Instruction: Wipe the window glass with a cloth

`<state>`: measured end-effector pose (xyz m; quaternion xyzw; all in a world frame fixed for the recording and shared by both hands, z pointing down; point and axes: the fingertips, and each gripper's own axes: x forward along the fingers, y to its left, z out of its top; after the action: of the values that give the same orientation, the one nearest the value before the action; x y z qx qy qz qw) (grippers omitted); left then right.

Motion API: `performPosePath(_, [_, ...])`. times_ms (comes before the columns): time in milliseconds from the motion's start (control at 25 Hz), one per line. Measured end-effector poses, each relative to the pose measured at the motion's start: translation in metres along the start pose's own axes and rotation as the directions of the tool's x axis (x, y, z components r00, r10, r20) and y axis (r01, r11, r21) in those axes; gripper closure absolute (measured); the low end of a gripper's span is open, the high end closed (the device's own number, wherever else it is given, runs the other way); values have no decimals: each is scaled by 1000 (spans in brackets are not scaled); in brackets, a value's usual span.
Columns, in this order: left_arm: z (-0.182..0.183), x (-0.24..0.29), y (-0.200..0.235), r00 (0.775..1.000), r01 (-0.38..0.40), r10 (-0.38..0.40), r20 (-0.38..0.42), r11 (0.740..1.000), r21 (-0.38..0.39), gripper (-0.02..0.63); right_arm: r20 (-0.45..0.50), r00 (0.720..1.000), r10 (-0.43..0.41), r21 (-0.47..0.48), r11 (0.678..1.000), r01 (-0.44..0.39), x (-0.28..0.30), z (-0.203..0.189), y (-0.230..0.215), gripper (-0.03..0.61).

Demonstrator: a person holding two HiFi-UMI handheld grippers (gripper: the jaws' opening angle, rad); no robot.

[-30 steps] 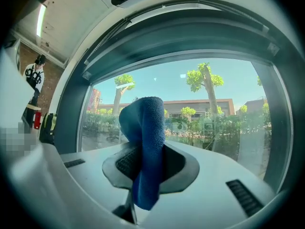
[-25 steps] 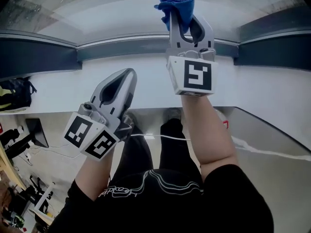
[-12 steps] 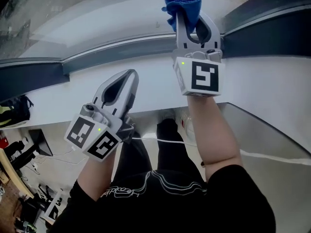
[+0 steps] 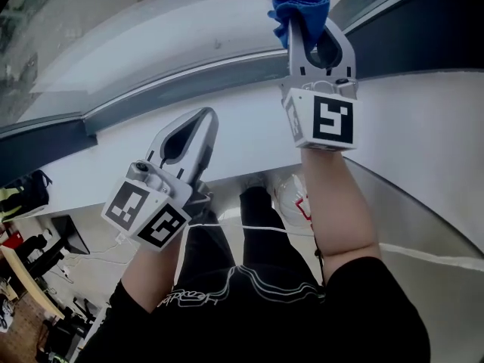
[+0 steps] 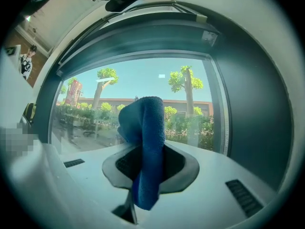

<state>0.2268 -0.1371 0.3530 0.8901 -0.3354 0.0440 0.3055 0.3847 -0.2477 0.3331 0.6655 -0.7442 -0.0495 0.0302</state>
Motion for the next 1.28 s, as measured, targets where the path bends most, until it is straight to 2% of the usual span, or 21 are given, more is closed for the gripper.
performPosePath(320, [-6,35,-21,999,32,-31,-32,999,11,607,-24,991,-130,37,991,131,-9,-15,-85,511])
performPosePath(680, [-5,45,-27,998,38,-38,-40,999,11,607,-41,983,-177,29,984,178,-12,-16,-114,511])
performPosePath(1000, [0,11,-4,1000,0,0,-6,1000,-7,607,-27,985,-168,-6,986,168,-16,-6,-85,511])
performPosePath(1120, [3,-12,8,1000,-20,20,12,1000,-16,607,-27,991,-133,-4,991,133,-15,-2,-56,511])
performPosePath(1280, [6,-54,40,997,-61,62,42,997,-38,607,-34,997,-63,-21,998,62,-6,1,3,511])
